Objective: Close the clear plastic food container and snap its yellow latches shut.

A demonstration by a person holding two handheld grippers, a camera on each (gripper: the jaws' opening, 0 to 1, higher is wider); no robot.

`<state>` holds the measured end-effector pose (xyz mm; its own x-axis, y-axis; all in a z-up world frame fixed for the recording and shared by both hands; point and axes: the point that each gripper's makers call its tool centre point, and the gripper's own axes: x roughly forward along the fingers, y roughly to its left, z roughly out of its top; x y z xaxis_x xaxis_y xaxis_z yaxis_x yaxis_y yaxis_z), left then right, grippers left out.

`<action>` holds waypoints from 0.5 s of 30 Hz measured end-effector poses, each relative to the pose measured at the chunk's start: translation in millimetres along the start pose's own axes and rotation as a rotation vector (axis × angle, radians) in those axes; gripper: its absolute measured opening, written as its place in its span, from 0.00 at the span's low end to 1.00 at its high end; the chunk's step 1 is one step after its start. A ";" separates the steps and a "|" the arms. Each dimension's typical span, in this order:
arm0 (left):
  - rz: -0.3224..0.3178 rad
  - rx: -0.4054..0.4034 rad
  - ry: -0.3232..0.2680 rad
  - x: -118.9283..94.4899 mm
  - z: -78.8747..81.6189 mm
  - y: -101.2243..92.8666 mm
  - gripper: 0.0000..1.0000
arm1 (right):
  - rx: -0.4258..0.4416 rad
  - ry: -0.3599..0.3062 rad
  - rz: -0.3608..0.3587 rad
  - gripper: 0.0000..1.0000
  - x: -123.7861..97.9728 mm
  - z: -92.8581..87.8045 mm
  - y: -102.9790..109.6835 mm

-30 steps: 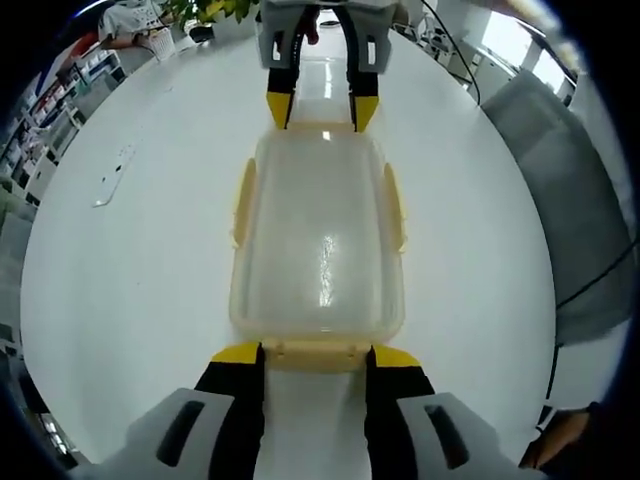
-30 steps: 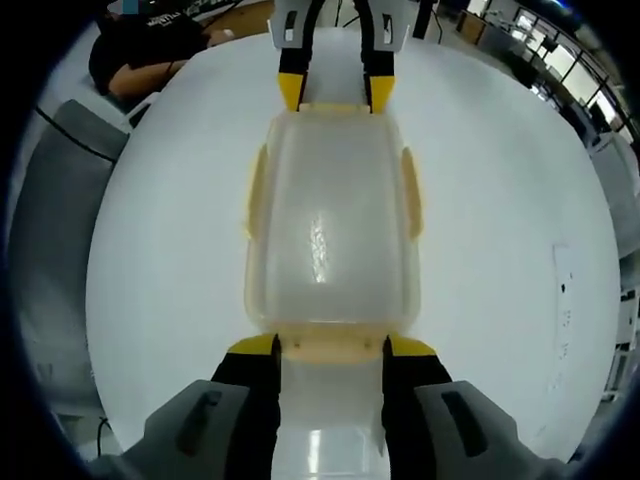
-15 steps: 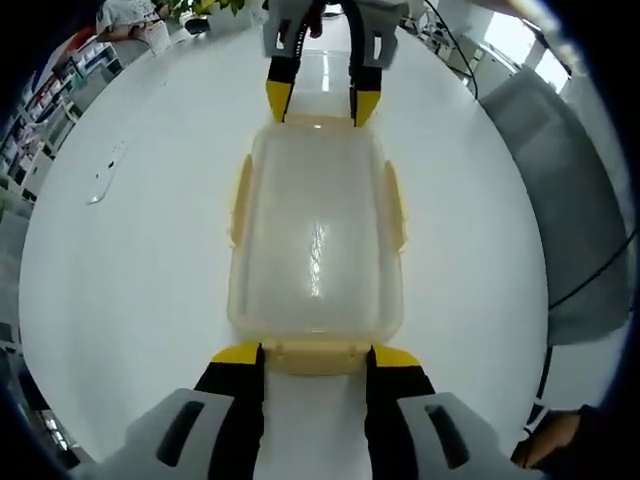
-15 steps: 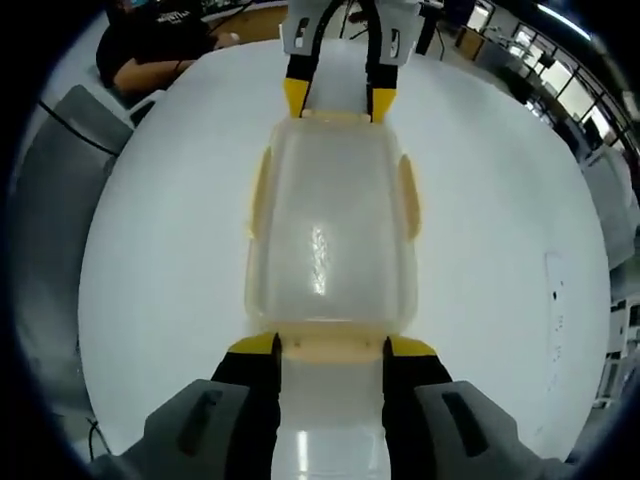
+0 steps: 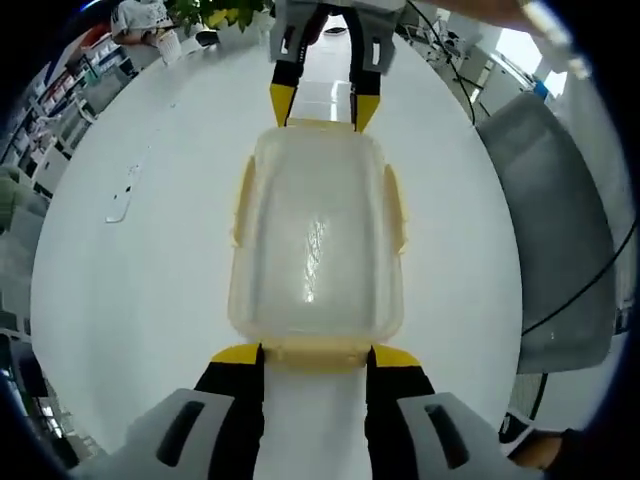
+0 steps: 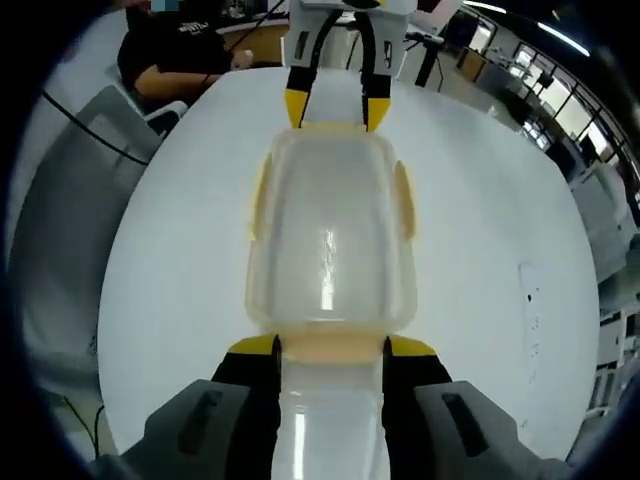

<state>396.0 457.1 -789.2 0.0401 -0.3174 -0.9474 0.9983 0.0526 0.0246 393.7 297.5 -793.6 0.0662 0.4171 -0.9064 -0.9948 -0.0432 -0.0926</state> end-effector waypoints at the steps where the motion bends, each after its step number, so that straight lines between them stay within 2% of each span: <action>1: 0.005 0.000 -0.003 -1.4 4.6 -1.3 0.33 | -0.004 -0.001 -0.005 0.35 -2.6 -1.9 0.6; 7: 0.007 -0.007 -0.014 -2.1 32.8 -11.5 0.33 | -0.008 -0.002 0.001 0.35 -21.8 -22.1 8.7; 15: 0.008 0.013 -0.035 6.1 76.3 -9.5 0.33 | 0.009 0.006 -0.016 0.36 -46.3 -59.1 9.1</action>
<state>390.0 382.5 -770.9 0.0497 -0.3500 -0.9354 0.9984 0.0433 0.0369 386.2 224.2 -776.9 0.0825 0.4124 -0.9073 -0.9942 -0.0287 -0.1034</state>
